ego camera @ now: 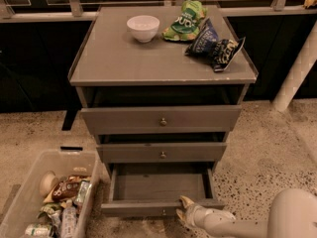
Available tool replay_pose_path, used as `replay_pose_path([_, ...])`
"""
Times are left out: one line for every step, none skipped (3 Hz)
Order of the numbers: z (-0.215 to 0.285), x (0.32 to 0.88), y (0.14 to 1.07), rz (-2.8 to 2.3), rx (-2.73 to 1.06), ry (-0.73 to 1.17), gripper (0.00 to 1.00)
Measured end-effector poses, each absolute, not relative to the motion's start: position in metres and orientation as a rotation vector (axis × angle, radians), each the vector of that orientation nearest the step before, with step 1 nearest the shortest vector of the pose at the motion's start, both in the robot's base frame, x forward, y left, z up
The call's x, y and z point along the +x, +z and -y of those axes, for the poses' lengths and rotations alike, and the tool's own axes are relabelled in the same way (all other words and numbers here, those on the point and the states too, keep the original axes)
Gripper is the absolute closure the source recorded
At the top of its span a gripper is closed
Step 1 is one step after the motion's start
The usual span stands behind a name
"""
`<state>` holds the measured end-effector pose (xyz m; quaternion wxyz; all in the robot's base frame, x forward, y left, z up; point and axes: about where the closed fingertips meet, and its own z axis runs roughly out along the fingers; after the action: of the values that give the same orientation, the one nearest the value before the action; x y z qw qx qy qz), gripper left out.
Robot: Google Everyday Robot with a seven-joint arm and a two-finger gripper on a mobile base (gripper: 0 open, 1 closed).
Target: Open bottom drawer
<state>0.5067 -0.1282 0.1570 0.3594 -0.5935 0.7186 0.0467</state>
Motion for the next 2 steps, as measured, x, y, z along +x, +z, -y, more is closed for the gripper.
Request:
replay_pose_path([0.128, 0.5025, 0.1554, -1.848, -1.53, 0.123, 1.0])
replay_pose_path([0.128, 0.5024, 0.1571, -1.848, -1.53, 0.123, 1.0])
